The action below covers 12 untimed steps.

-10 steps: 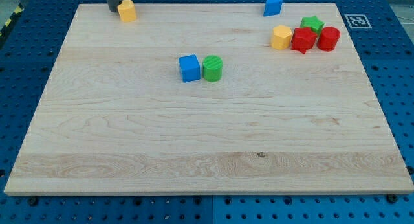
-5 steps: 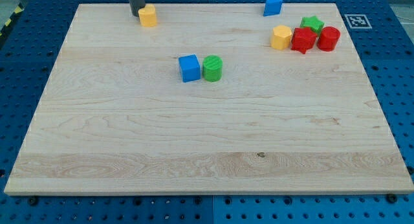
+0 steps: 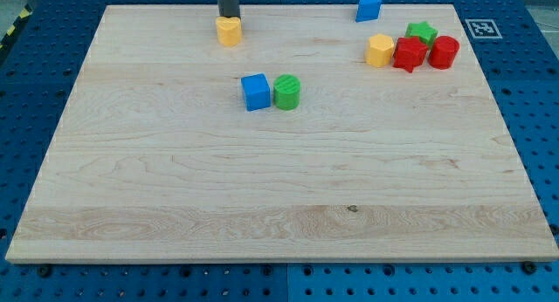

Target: Push yellow heart into blue cube

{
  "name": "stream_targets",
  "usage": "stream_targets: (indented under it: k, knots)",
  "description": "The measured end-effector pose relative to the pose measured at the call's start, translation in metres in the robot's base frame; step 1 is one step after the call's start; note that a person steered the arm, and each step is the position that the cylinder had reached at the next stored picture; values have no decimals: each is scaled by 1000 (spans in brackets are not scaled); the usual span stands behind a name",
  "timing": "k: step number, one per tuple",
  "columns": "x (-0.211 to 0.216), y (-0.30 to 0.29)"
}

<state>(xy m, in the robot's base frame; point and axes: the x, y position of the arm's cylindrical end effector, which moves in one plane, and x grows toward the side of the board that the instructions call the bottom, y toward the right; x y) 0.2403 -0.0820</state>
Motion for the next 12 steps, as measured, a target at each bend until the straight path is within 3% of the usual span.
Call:
stream_targets:
  k: [4,8,12]
  knots:
    - [3,-18]
    - [65,2]
    - [100,33]
